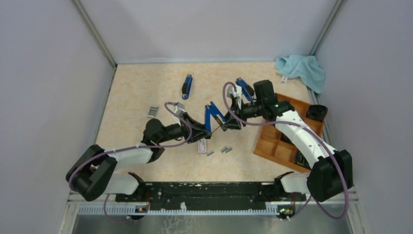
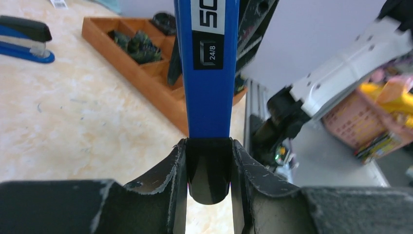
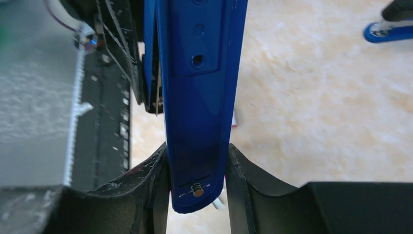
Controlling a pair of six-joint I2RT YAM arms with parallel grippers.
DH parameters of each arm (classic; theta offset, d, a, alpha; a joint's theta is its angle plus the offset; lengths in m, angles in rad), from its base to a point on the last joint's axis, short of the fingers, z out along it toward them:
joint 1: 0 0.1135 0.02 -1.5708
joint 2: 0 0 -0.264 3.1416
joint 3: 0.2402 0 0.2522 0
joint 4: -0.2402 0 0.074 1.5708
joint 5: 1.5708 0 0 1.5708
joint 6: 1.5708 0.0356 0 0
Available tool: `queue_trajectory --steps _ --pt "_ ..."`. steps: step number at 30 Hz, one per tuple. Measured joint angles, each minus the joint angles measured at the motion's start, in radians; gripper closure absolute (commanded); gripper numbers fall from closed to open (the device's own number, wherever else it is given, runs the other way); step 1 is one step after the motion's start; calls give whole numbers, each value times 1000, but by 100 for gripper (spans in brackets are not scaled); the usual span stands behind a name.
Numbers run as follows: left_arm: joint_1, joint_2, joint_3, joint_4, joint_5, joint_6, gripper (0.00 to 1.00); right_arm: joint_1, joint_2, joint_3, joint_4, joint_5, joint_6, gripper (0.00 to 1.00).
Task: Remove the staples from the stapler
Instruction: Unload the staple at the center of the board, then place the stapler at the center of the board.
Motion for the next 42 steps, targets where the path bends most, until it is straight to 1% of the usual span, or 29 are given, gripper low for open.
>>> queue_trajectory --steps 2,3,5,7,11,13,14,19,22,26,29,31,32,34,37,39,42 --pt "-15 -13 -10 49 -39 -71 100 0 -4 -20 85 -62 121 100" --pt "-30 -23 -11 58 -67 -98 100 0 -7 -42 145 -95 188 96" --pt "-66 -42 -14 51 -119 -131 100 0 -19 -101 258 -151 309 82" --pt "-106 -56 -15 23 -180 -150 100 -1 -32 -164 373 -186 421 66" --pt "-154 -69 -16 -3 -260 -176 100 -1 -65 -254 555 -244 587 24" --pt "-163 -77 -19 -6 -280 -194 100 0 -85 -261 584 -276 621 13" --pt "-167 -88 -24 -11 -294 -198 100 -1 -101 -261 595 -286 622 10" --pt "-170 -163 -47 -55 -353 -209 100 -31 -183 -260 594 -302 617 9" --pt "-170 -232 -61 -134 -420 -202 100 -63 -221 -260 594 -301 616 9" --pt "-166 -345 -60 -351 -564 -175 100 -89 -263 -260 571 -265 592 9" --pt "-139 -409 -18 -607 -689 -145 100 -93 -285 -260 550 -234 566 9" --pt "-89 -415 27 -760 -747 -120 100 -93 -294 -260 540 -217 552 9" --pt "-61 -411 45 -811 -760 -109 100 -93 -296 -260 536 -210 546 9" --pt "28 -390 93 -924 -769 -92 100 -93 -299 -260 529 -197 537 9" --pt "167 -319 160 -1020 -757 -77 100 -93 -300 -260 518 -184 527 9" --pt "242 -255 206 -1073 -754 -71 100 -93 -300 -260 514 -175 521 9" --pt "306 -130 297 -1149 -774 -66 100 -93 -301 -260 511 -166 517 10"
